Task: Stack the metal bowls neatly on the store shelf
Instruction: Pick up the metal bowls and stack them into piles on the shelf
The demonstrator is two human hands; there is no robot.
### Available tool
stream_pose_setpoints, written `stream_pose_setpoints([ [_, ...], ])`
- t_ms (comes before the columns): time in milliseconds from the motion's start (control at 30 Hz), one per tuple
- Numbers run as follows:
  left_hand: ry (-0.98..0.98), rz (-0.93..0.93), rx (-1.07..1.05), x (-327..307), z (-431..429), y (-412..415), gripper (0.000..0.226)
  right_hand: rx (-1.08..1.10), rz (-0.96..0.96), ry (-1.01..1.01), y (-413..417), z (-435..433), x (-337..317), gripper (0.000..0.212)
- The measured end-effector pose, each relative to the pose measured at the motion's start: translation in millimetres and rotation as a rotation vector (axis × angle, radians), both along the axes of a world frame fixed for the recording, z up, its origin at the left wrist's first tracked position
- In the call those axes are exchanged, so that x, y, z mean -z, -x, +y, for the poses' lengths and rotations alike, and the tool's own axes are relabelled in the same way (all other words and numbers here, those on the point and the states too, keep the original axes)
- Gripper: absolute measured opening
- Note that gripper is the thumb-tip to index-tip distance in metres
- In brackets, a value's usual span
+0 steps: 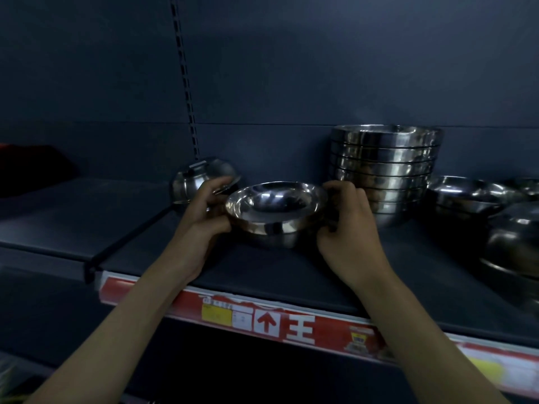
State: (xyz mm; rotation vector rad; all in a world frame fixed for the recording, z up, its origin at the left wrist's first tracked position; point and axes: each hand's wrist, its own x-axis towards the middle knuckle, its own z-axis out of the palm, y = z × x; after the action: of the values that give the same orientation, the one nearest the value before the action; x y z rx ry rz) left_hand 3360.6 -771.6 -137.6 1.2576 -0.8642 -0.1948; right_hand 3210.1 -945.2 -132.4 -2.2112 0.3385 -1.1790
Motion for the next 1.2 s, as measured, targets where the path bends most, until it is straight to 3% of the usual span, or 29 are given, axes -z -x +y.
stream_pose_setpoints([
  [333,0.049,0.205,0.013,-7,-2,2,0.066,-0.089,-0.019,-0.214,6,0,-4,0.047],
  [600,-0.025,0.170,0.033,-7,1,4,0.073,-0.192,0.016,-0.231,10,3,-5,0.064],
  [1033,0.089,0.086,0.142,-20,4,19,0.118,-0.227,-0.287,-0.096,15,7,-15,0.056],
  [1200,0.162,-0.042,0.021,-52,-6,33,0.114,-0.262,-0.470,-0.118,20,8,-31,0.052],
])
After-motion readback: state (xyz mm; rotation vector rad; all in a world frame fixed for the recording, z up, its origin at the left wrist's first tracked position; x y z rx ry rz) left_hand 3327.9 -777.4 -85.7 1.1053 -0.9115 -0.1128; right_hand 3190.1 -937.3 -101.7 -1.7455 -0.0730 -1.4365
